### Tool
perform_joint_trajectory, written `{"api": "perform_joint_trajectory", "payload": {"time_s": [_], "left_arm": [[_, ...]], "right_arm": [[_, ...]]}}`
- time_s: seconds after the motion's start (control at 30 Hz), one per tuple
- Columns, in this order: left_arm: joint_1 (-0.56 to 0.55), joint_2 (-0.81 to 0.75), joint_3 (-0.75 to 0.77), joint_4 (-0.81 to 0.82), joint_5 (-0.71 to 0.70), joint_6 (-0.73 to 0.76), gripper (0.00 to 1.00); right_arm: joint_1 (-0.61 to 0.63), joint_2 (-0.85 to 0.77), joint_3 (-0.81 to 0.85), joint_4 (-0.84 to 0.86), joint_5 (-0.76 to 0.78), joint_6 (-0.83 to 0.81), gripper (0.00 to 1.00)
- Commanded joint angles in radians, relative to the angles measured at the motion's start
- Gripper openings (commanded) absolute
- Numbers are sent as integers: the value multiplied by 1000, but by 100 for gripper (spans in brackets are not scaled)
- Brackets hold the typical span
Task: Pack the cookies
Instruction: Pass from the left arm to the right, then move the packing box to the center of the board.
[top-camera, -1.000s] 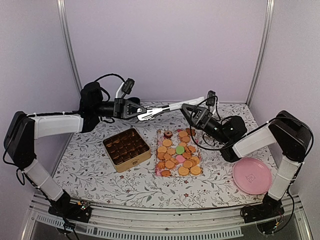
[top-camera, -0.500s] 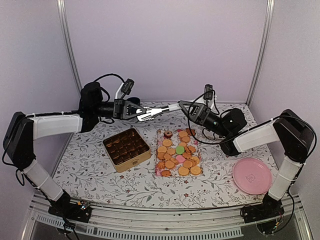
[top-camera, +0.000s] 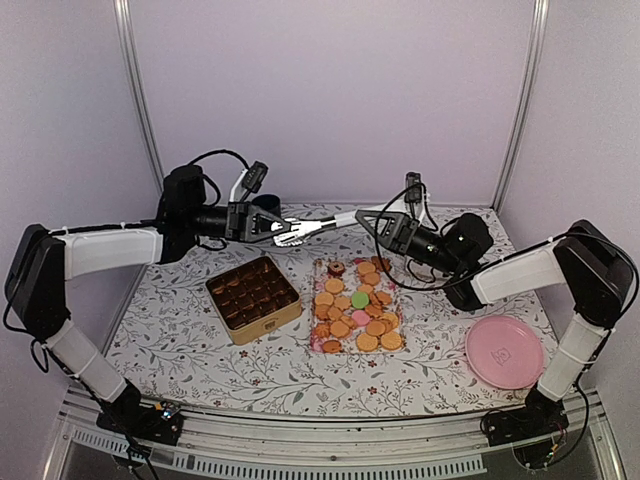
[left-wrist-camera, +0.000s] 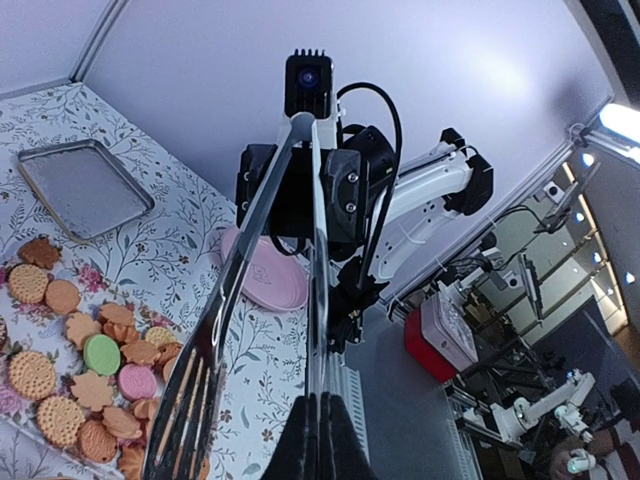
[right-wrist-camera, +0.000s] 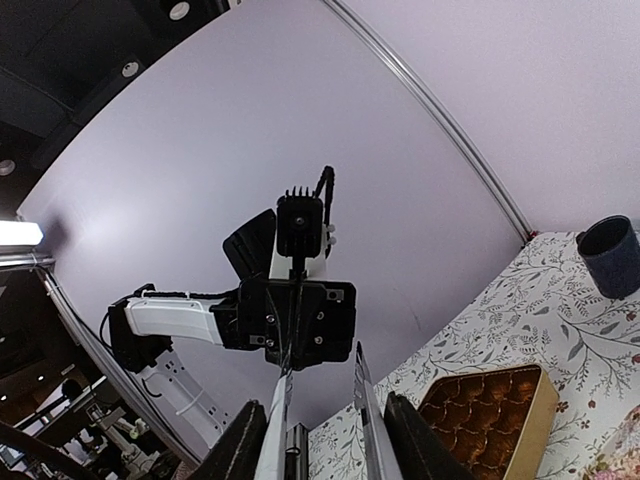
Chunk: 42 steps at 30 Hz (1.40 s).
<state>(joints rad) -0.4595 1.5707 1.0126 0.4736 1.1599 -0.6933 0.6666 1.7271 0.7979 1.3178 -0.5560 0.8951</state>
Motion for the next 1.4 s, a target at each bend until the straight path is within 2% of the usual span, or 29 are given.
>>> {"api": "perform_joint_trajectory", "payload": {"time_s": [0.0,0.07,0.17,0.27,0.37,0.47,0.6,0.7,0.77,1.0,1.23,1.37], "left_arm": [[9,-35,49,-191,-52,190,0],[18,-43,56,-274,-82,263,2],[40,-56,68,-422,-127,406,16],[84,-69,68,-542,-166,526,32],[156,-67,75,-680,-186,637,60],[251,-63,91,-815,-243,780,70],[354,-47,87,-948,-462,980,70],[426,-15,47,-954,-547,1034,67],[432,20,27,-956,-595,1062,66],[424,134,39,-970,-657,1046,66],[404,181,34,-965,-672,1008,66],[369,185,20,-942,-724,1038,59]], "right_arm": [[9,-68,-1,-56,-5,-38,39],[9,-93,-6,-112,7,-73,39],[8,-132,-21,-189,29,-124,36],[3,-173,-45,-254,50,-169,34],[-7,-215,-68,-322,64,-215,34],[-17,-260,-85,-401,82,-267,34],[-18,-327,-84,-539,126,-366,34],[-18,-350,-79,-638,165,-437,34],[-18,-354,-68,-690,190,-476,34],[-10,-392,-68,-773,302,-569,34],[-4,-448,-99,-804,352,-615,34],[-4,-460,-107,-812,355,-617,34]]}}
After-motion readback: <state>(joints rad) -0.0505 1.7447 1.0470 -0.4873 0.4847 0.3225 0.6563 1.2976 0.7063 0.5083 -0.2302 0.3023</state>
